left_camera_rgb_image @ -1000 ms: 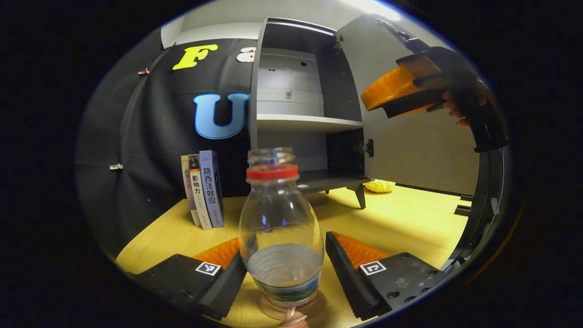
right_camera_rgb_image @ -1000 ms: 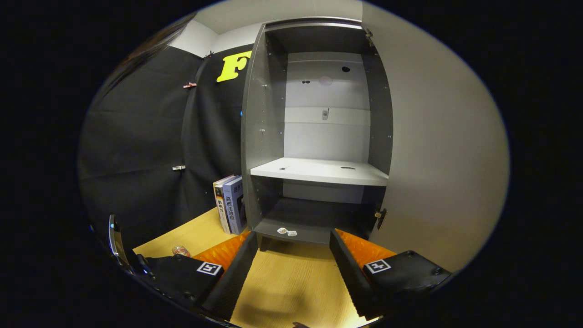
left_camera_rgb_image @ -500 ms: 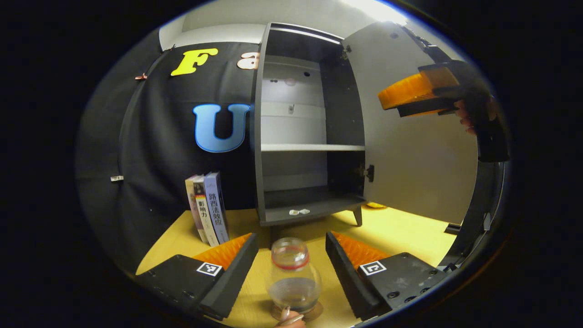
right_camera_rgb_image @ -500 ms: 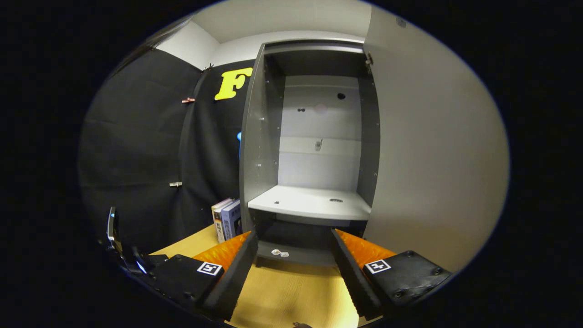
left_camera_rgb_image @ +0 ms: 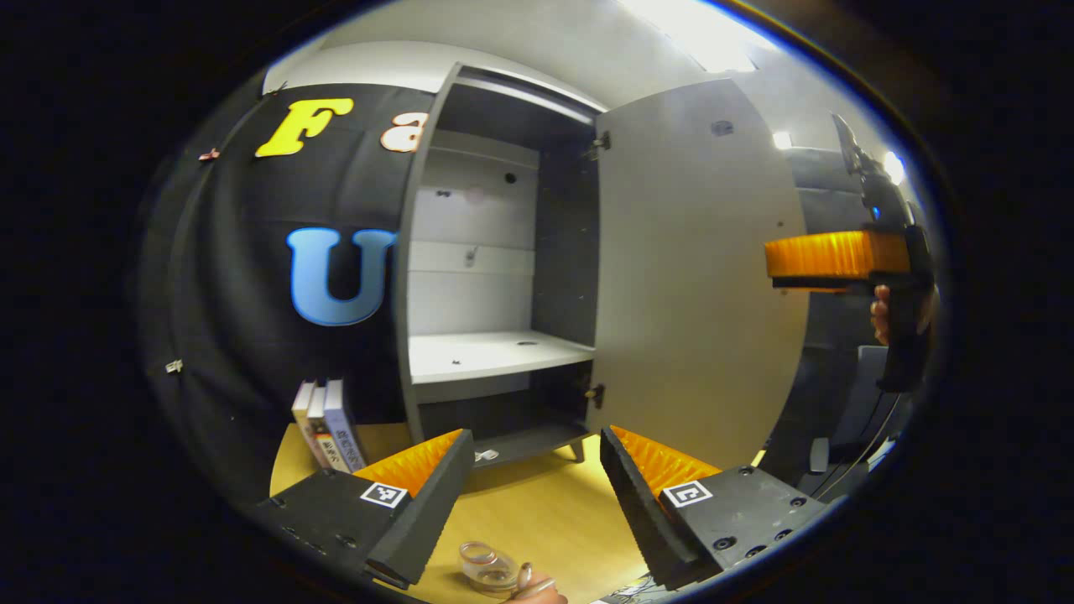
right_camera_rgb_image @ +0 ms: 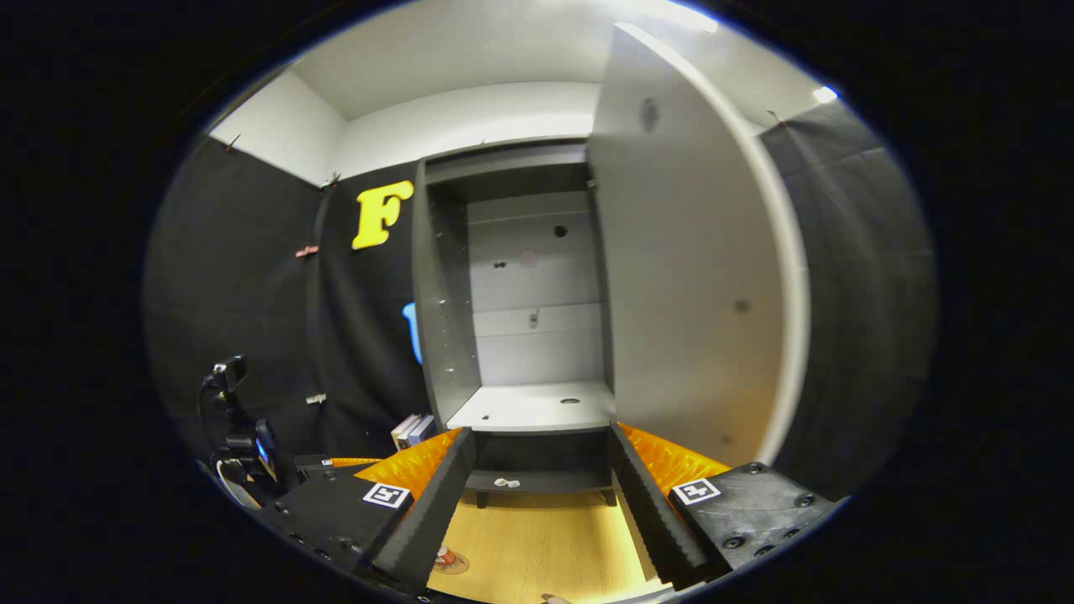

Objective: Open the cabinet door with the right hand, grasp the bottle in the cabinet with the left hand and place it on the coaster, then close the cabinet door with the right hand.

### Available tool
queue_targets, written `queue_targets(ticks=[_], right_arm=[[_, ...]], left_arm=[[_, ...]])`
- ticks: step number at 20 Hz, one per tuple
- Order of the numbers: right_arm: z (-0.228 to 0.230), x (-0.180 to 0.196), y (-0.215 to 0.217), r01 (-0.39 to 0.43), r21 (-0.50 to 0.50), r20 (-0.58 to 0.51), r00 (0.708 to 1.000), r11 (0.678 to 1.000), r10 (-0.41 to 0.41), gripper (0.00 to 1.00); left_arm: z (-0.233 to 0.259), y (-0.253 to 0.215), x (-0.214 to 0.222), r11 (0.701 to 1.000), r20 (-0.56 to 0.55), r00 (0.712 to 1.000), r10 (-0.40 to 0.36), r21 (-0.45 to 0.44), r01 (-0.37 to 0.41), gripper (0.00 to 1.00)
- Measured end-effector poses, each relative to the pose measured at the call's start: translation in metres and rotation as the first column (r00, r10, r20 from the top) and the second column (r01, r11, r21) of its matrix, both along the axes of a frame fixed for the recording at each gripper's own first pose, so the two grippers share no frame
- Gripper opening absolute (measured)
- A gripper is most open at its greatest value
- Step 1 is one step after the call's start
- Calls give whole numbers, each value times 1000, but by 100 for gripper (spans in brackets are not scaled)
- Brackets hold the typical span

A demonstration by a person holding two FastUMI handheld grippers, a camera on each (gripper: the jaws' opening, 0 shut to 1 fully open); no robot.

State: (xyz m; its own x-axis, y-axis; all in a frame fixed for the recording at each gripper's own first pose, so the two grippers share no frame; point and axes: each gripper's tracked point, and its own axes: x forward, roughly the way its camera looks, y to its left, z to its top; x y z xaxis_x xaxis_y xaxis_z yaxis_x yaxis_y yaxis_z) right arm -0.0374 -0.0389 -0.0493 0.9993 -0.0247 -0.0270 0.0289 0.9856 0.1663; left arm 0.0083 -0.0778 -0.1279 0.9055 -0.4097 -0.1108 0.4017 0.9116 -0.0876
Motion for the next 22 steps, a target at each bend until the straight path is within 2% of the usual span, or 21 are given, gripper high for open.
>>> queue_targets(ticks=[1, 2, 4, 8, 11, 12, 13, 14, 16, 17, 18, 19, 20, 22], right_arm=[[-1, -12, -19, 65, 2, 0, 998, 998, -65, 100], [-4, -23, -40, 142, -12, 4, 990, 990, -142, 94], [-2, -41, -78, 270, -35, 26, 963, 962, -270, 100], [-1, -55, -133, 359, -20, 31, 933, 933, -358, 98], [10, -48, -161, 336, -14, 71, 940, 942, -334, 98], [12, -43, -167, 320, -11, 82, 944, 947, -318, 91], [13, -38, -172, 308, -10, 87, 948, 951, -306, 98], [14, -31, -174, 285, -14, 93, 955, 958, -283, 98], [15, -21, -169, 224, -38, 97, 971, 974, -220, 98], [16, -17, -163, 197, -50, 95, 977, 979, -192, 91], [17, -13, -161, 179, -63, 93, 980, 982, -173, 98], [18, -14, -161, 171, -64, 93, 982, 983, -164, 100], [17, -13, -158, 161, -55, 83, 984, 985, -157, 97], [17, -14, -152, 145, -26, 79, 987, 989, -142, 97]], left_arm=[[9, -10, 1, 999, 0, 999, -39, -9, 39, 95], [17, -20, 2, 997, 0, 997, -74, -23, 74, 93], [30, -37, 9, 992, 4, 993, -121, -33, 121, 93], [37, -70, 23, 985, 7, 985, -174, -16, 174, 93], [34, -87, 30, 983, -20, 984, -179, -42, 178, 93], [33, -91, 33, 984, -27, 985, -171, -48, 169, 95], [32, -92, 38, 987, -35, 987, -157, -52, 155, 95], [29, -93, 43, 988, -46, 988, -145, -59, 143, 92], [26, -97, 52, 990, -62, 990, -125, -76, 120, 95], [24, -96, 55, 991, -66, 992, -111, -83, 106, 95], [25, -96, 56, 992, -63, 993, -102, -86, 96, 95], [25, -97, 57, 992, -59, 993, -99, -85, 94, 95], [23, -97, 58, 993, -60, 994, -95, -74, 91, 92], [20, -97, 55, 995, -52, 995, -89, -43, 87, 95]])
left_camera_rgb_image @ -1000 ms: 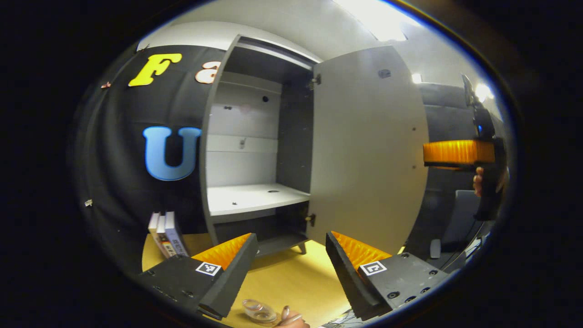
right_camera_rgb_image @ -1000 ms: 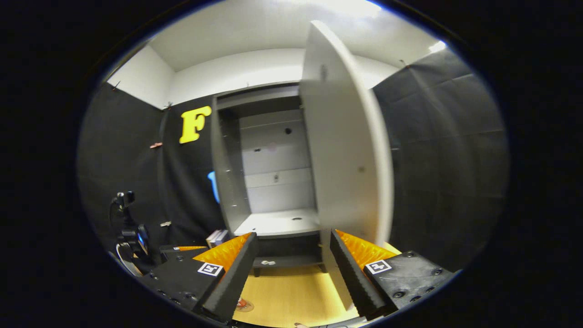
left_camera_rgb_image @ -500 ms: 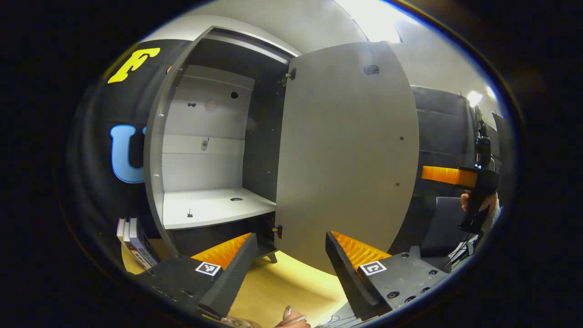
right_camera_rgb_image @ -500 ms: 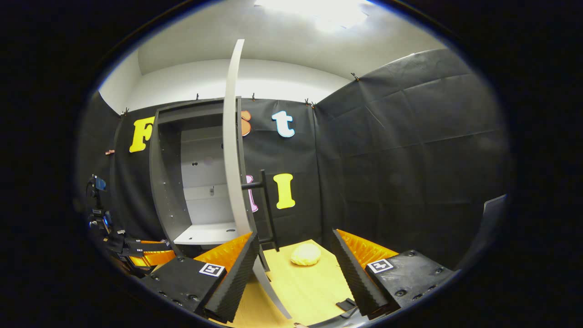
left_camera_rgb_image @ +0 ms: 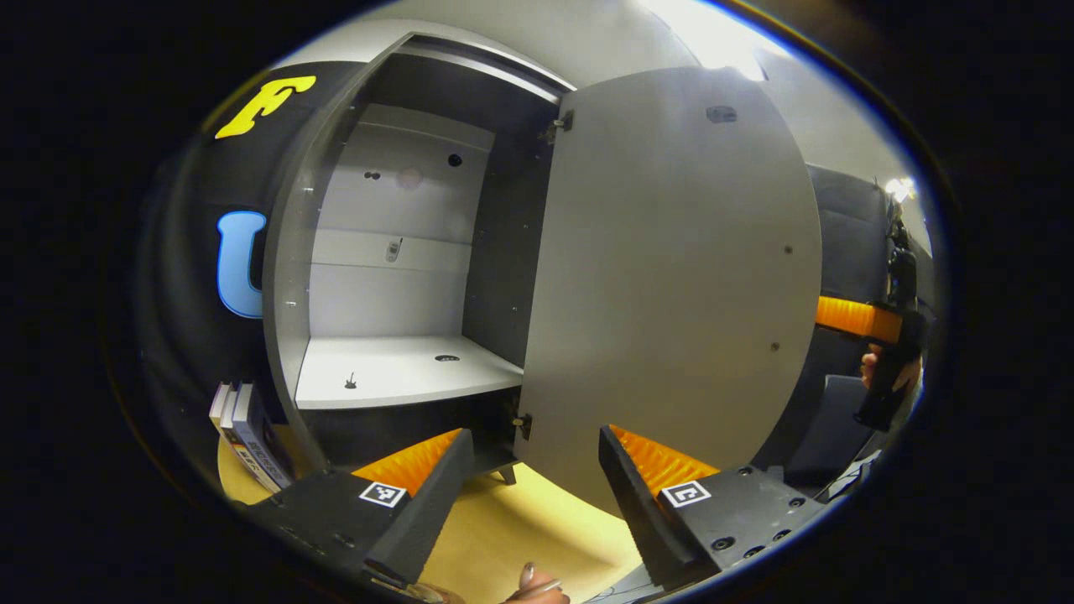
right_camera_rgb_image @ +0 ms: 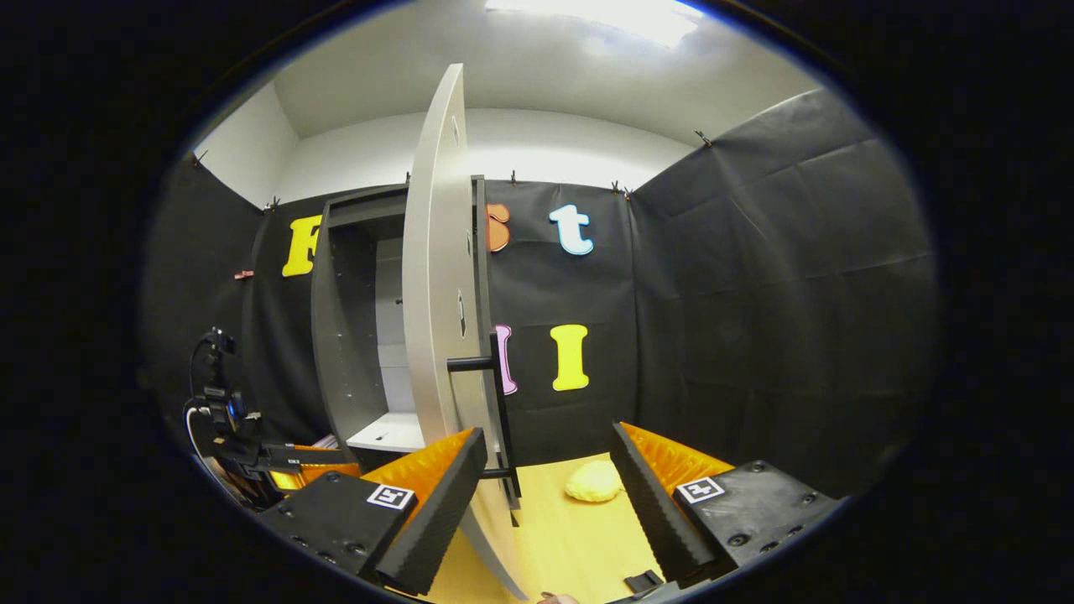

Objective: Open the cabinet door with the right hand, grasp the bottle in the cabinet with the left hand and place it on the coaster, then close the cabinet door with the right hand.

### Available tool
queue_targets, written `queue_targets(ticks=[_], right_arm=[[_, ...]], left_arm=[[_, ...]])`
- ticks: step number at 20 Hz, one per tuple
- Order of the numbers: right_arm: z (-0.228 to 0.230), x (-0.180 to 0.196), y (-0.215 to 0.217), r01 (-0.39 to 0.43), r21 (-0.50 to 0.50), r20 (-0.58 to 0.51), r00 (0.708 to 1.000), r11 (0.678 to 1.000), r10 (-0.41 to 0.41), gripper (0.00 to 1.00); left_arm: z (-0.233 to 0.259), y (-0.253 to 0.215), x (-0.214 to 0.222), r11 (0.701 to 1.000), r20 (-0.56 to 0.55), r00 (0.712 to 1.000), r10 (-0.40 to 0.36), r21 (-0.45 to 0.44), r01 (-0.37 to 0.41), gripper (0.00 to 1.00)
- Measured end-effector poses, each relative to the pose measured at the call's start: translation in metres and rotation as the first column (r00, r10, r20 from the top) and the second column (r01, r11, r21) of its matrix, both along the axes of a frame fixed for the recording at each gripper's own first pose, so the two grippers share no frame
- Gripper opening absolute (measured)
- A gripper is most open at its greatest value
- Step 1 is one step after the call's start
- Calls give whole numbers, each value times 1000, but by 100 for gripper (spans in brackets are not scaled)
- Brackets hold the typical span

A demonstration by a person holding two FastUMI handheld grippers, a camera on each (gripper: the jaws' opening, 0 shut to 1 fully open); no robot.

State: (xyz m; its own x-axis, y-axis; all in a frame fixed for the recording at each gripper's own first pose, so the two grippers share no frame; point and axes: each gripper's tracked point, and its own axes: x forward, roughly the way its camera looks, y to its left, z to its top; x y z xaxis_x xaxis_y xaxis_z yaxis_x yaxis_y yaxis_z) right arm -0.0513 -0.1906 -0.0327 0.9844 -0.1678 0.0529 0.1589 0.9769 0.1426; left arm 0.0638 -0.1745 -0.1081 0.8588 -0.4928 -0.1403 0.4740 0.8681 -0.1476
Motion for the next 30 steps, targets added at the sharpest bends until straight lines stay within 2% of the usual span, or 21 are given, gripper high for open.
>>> queue_targets(ticks=[4, 9, 12, 14, 19, 25, 28, 30], right_arm=[[-2, 0, 23, -48, 16, 1, 999, 999, 48, 97], [-4, 16, 90, -170, 46, -6, 985, 984, 171, 98], [-7, 30, 129, -256, 56, -9, 966, 965, 257, 100], [-8, 42, 153, -312, 64, -1, 950, 948, 313, 98], [-12, 66, 196, -438, 105, -5, 897, 893, 441, 98], [-17, 67, 223, -493, 55, -21, 869, 868, 495, 98], [-20, 76, 234, -494, 31, -24, 869, 869, 495, 98], [-22, 86, 246, -514, 40, -17, 857, 857, 515, 98]], left_arm=[[-6, 0, -12, 1000, -6, 1000, -27, 14, 27, 95], [-15, 26, -30, 999, -25, 1000, -7, 39, 8, 95], [-16, 54, -39, 998, -21, 999, 33, 60, -31, 95], [-16, 74, -45, 995, -18, 997, 74, 68, -72, 95], [-9, 116, -49, 982, 0, 985, 175, 67, -174, 95], [-2, 146, -50, 965, 16, 967, 253, 66, -254, 94], [1, 156, -55, 958, 22, 961, 276, 69, -277, 95], [2, 166, -60, 951, 34, 955, 296, 85, -298, 95]])
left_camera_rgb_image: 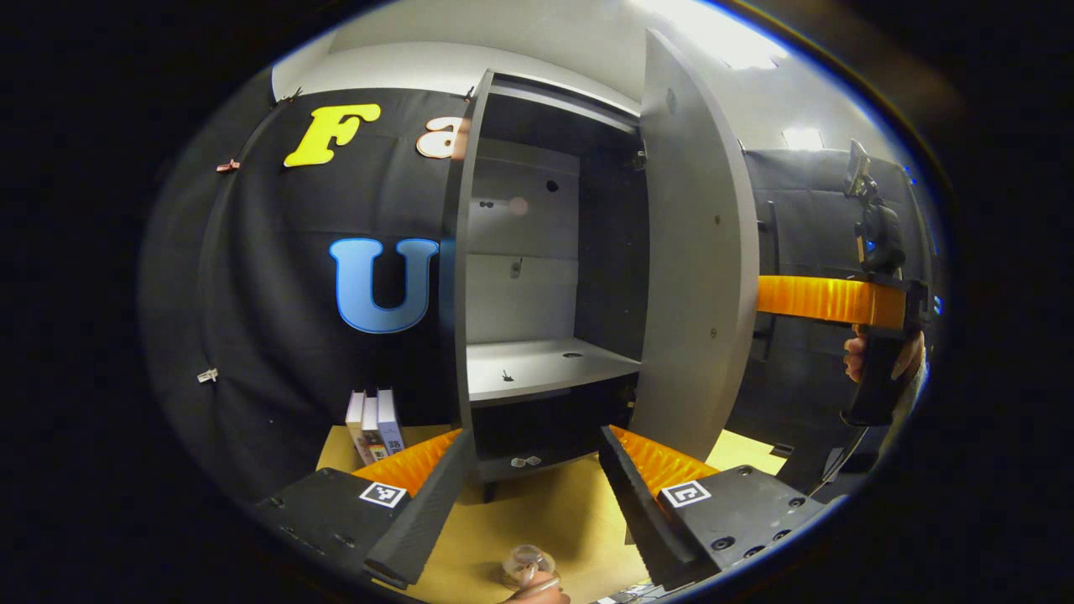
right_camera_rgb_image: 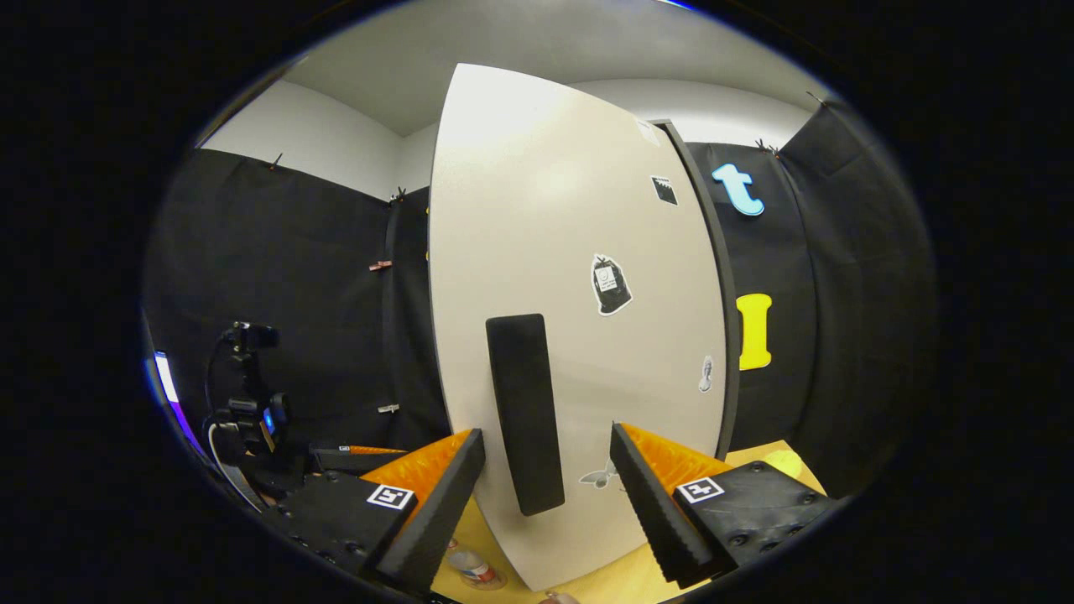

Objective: Open the cabinet door with the right hand, grasp the bottle in the cabinet with the left hand and place it on the coaster, then close the cabinet door with the right hand.

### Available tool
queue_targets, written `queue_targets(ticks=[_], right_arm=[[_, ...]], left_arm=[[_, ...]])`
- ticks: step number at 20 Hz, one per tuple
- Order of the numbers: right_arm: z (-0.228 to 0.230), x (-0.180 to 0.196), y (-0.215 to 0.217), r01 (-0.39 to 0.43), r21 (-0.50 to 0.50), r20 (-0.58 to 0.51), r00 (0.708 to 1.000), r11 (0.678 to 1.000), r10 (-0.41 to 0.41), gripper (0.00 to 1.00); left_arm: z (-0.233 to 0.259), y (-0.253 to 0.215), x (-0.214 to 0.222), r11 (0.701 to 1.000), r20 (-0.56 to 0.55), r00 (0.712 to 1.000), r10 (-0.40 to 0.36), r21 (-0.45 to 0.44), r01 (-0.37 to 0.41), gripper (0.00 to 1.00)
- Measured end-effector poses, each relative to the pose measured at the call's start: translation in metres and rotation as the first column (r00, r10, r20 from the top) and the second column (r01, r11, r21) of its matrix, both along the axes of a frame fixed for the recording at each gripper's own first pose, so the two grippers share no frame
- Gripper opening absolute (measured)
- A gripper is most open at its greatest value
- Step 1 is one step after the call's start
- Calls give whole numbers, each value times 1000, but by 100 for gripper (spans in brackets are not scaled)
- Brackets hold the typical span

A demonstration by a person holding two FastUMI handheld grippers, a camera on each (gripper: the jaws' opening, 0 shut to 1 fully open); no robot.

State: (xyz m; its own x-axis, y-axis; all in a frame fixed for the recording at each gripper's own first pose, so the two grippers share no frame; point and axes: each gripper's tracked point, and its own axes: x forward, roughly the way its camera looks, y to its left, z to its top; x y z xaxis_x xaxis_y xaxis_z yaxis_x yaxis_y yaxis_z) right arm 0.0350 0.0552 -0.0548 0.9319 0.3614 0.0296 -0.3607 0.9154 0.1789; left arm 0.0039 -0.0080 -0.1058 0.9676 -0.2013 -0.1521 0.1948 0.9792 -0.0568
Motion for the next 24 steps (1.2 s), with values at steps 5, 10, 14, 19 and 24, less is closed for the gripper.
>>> queue_targets(ticks=[5, 10, 14, 19, 24], right_arm=[[-18, 47, 19, 48, -41, -9, 999, 998, -48, 98], [-22, 43, 25, 7, -58, -9, 1000, 998, -7, 99], [-31, 52, -29, 85, -134, 11, 996, 987, -85, 98], [-35, 70, -90, 200, -155, 47, 980, 968, -194, 98], [-28, 80, -125, 268, -188, 115, 962, 945, -249, 97]], left_arm=[[3, 22, -13, 998, 10, 999, 52, 16, -52, 94], [17, 28, -4, 996, 29, 996, 86, -9, -85, 92], [27, 11, 13, 989, 57, 988, 145, -14, -145, 92], [36, -25, 46, 979, 68, 977, 200, -50, -197, 94], [41, -43, 57, 974, 77, 972, 223, -66, -218, 95]])
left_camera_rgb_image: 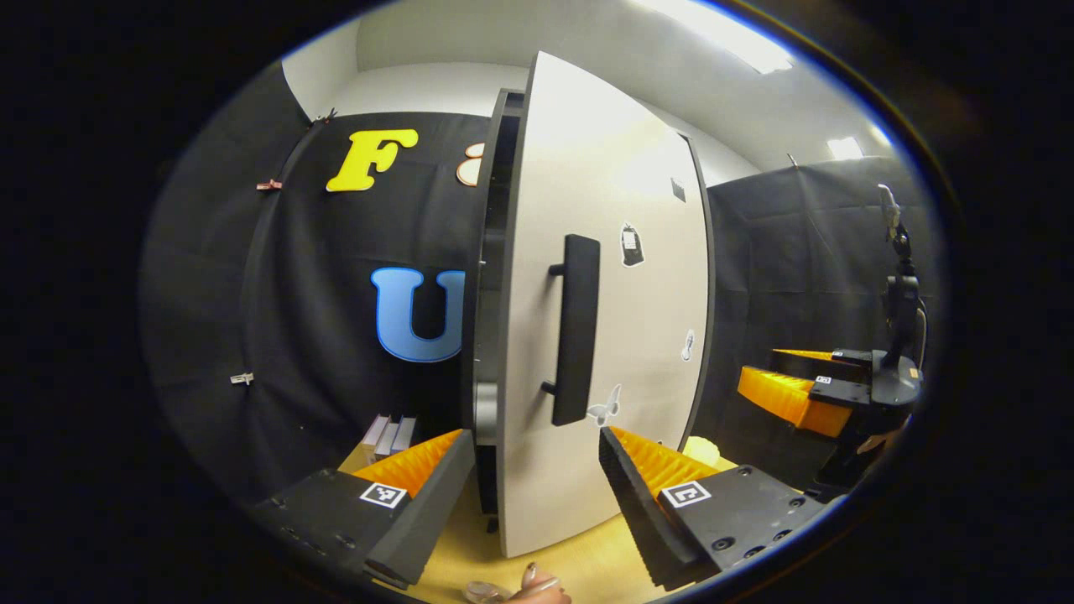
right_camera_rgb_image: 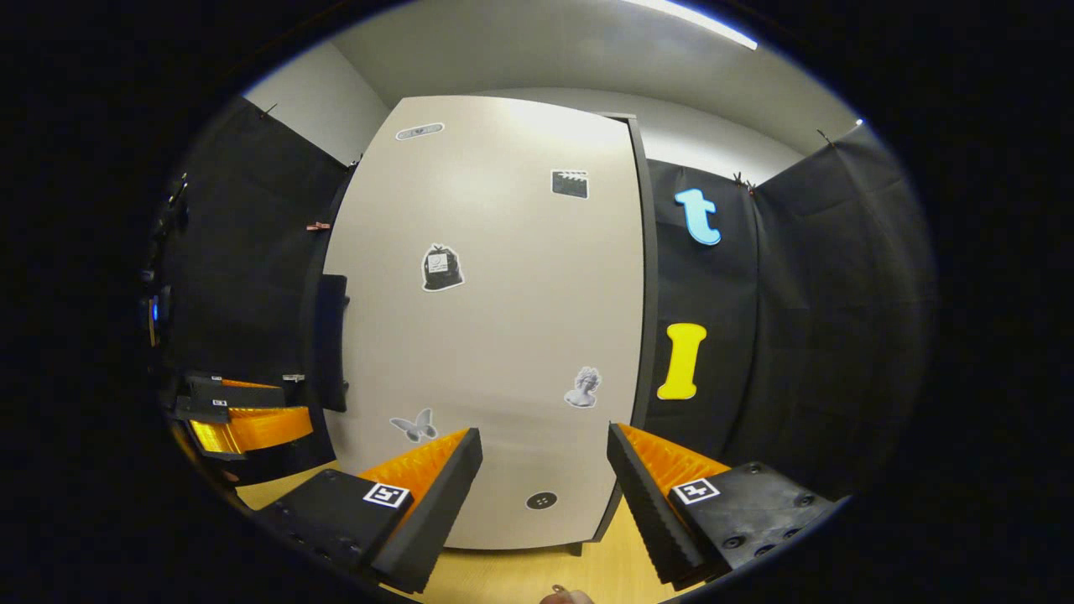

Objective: Open the cabinet door with the right hand, grasp the bottle in the cabinet with the left hand and place it on the coaster, then close the cabinet door with the right hand.

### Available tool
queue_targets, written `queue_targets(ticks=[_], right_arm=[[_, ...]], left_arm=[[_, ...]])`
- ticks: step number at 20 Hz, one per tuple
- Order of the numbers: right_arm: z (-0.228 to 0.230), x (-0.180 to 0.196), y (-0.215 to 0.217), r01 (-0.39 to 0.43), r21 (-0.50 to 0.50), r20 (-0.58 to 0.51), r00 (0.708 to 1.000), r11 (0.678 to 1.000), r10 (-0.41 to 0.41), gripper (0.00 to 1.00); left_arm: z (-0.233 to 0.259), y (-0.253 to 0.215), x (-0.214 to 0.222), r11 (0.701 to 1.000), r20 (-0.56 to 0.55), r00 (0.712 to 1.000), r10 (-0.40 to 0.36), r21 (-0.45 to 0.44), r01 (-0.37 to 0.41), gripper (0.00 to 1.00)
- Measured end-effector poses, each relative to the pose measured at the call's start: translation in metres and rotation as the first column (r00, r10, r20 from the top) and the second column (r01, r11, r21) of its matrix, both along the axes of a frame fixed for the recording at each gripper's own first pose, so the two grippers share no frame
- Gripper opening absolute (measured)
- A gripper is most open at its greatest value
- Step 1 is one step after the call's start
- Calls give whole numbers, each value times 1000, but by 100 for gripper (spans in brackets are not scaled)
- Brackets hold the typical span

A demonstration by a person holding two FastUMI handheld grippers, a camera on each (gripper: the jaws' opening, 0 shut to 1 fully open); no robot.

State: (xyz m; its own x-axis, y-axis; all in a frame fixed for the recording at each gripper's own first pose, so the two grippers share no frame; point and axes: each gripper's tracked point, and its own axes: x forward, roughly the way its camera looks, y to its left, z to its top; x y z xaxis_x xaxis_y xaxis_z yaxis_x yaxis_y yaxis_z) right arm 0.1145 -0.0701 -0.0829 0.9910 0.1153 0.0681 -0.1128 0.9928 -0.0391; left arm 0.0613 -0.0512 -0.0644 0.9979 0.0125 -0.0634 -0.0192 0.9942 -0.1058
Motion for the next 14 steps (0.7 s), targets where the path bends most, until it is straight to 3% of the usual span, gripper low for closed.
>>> queue_targets(ticks=[4, 14], right_arm=[[-1, 1, 5, -86, 42, -13, 996, 995, 86, 97], [4, -4, -6, -86, 24, -7, 996, 996, 87, 97]], left_arm=[[1, -12, 5, 1000, 8, 1000, 1, -6, -1, 95], [4, -35, 21, 999, 16, 999, -41, 8, 41, 95]])
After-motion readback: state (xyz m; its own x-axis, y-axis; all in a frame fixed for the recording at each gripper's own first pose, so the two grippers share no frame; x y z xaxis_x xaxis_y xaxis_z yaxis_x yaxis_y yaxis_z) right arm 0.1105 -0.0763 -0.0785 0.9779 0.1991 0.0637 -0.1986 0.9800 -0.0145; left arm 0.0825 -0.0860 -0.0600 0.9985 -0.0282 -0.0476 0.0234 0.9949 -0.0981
